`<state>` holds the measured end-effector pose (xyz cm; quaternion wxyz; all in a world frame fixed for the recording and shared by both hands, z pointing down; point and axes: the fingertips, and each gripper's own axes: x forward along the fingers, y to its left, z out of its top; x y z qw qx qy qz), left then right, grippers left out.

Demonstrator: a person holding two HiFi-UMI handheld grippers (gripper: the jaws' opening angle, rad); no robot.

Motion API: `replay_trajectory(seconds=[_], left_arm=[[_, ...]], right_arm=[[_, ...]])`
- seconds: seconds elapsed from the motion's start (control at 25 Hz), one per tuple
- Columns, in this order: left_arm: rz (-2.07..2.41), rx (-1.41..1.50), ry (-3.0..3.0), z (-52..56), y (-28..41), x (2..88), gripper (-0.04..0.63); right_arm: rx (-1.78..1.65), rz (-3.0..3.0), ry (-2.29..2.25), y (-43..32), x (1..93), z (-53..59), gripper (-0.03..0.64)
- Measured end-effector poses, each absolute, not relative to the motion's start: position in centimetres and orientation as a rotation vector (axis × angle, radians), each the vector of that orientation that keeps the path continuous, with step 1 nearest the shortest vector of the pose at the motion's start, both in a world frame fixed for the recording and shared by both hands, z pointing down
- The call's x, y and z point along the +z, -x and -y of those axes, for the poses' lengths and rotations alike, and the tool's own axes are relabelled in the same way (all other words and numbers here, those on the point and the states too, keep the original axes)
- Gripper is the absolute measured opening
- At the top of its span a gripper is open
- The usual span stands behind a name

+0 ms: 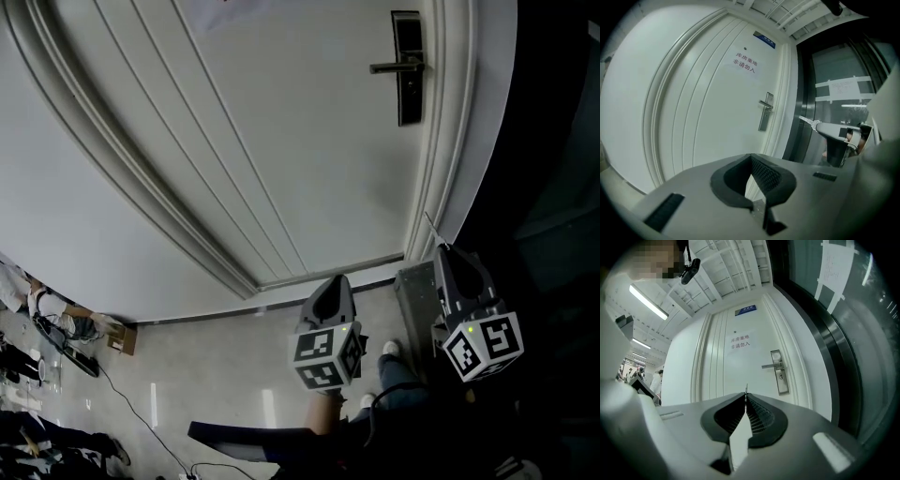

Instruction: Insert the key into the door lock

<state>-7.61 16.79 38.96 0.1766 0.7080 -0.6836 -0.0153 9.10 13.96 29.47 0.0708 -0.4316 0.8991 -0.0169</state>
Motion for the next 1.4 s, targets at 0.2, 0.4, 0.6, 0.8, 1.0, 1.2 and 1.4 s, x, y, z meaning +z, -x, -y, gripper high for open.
replay_trajectory(seconds=[0.2,0.4,0.6,0.8,1.0,1.2,1.4], left_arm=[[1.961,-0.056,-1.987,-12.4,9.2,39.6,0.000],[1.960,-0.049,-1.996,-5.3,10.2,39.5,0.000],[1.922,-0.034,-2.037,2.8,9.4,38.4,0.000],[1.916,-0.048,-2.073,9.8,8.7,36.9,0.000],[1.890,-0.064,-2.106,15.2,7.8,36.1,0.000],[1.852,-0.060,-2.140,18.7,6.8,36.1,0.000],[1.789,-0.034,-2.173,20.4,5.8,36.0,0.000]], right_arm=[[-0.039,-2.702,1.277,-7.8,29.9,-9.2,0.012],[-0.007,-2.689,1.271,-6.9,29.6,-2.3,0.011],[-0.005,-2.676,1.284,-7.1,28.6,4.9,0.012],[0.024,-2.678,1.285,-7.4,27.3,11.6,0.011],[0.063,-2.687,1.297,-7.5,26.5,16.7,0.012],[0.119,-2.689,1.338,-8.2,26.2,19.7,0.011],[0.187,-2.685,1.398,-8.9,25.8,20.9,0.011]])
